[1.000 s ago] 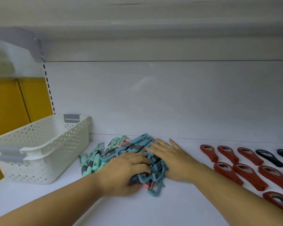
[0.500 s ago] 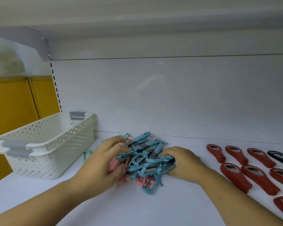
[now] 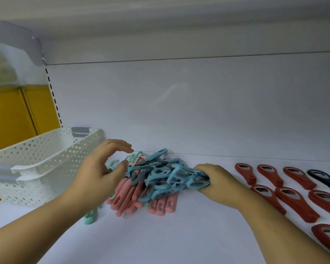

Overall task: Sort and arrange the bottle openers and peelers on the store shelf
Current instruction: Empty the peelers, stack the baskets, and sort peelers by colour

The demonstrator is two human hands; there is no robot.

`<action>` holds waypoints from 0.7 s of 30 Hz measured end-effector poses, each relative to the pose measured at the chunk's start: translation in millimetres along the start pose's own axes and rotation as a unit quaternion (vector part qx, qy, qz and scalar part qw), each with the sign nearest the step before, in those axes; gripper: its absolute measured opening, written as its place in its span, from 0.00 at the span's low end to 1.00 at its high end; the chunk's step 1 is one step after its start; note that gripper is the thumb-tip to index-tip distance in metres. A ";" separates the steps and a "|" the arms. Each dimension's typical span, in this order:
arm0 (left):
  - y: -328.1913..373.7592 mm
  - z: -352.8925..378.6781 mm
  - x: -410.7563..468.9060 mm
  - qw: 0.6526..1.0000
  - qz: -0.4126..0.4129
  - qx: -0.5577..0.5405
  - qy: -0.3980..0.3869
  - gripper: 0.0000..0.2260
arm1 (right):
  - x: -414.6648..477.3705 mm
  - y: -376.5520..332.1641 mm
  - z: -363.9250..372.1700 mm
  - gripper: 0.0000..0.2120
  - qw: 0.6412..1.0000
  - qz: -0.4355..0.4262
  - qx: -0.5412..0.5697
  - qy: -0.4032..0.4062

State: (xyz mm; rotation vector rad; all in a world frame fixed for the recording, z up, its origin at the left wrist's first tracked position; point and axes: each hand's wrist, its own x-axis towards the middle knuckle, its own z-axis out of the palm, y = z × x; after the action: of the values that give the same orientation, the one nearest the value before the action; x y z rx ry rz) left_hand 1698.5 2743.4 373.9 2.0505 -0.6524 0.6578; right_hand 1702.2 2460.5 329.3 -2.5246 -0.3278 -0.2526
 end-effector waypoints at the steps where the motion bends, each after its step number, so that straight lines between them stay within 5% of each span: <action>1: -1.0 1.6 2.7 0.999 -0.029 -0.023 -0.009 0.14 | -0.9 0.6 -2.0 0.08 1.000 0.006 0.023 -0.004; 8: 5.6 22.3 10.8 0.988 -0.100 -0.098 -0.069 0.12 | 0.0 -8.2 -3.2 0.10 0.983 0.025 0.181 0.021; 16: 29.2 65.6 21.8 0.967 -0.123 -0.206 -0.090 0.20 | 2.6 -19.7 -12.1 0.07 0.893 0.092 0.385 0.216; 19: 38.1 92.4 23.9 0.959 -0.125 -0.158 -0.198 0.15 | 3.2 -10.8 -21.7 0.04 0.836 0.150 0.452 0.273; 21: 41.6 111.7 24.6 0.947 -0.098 -0.029 -0.304 0.13 | 3.4 -2.9 -24.9 0.04 0.810 0.185 0.471 0.294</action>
State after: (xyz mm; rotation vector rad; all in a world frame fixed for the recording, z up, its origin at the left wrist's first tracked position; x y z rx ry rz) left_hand 1712.2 2623.4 359.3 2.2285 -0.7813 -0.1278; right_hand 1701.9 2449.4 352.0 -1.3758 0.2548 -0.5361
